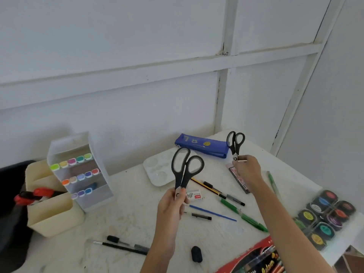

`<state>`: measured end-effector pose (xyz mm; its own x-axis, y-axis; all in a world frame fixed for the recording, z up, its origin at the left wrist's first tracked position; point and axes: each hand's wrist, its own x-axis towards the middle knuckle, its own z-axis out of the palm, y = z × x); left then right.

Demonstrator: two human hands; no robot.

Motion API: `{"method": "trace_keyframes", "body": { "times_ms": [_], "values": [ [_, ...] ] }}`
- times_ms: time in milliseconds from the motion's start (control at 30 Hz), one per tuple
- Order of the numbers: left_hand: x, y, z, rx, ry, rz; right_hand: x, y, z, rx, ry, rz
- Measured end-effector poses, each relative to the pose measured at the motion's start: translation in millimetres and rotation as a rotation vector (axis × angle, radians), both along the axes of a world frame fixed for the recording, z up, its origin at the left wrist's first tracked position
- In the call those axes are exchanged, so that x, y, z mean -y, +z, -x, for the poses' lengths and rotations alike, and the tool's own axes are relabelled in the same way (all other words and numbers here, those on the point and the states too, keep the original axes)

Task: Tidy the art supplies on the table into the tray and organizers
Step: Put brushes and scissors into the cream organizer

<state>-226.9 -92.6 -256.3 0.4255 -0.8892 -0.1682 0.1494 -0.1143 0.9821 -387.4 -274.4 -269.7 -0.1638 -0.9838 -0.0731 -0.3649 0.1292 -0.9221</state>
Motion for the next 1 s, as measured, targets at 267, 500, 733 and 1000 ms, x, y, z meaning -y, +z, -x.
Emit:
{"method": "trace_keyframes", "body": {
  "times_ms": [267,500,733,1000],
  "values": [
    [-43,28,-38,0.088,0.216,0.153,-74,52,-80,0.406,0.441,0.074],
    [-86,40,-85,0.209,0.448,0.227,-130,72,-143,0.366,0.59,0.109],
    [-121,68,-137,0.23,0.607,0.309,-166,101,-200,0.421,0.683,0.173],
    [-130,120,-211,0.34,0.785,0.394,-179,147,-281,0.215,0.795,0.452]
  ]
}}
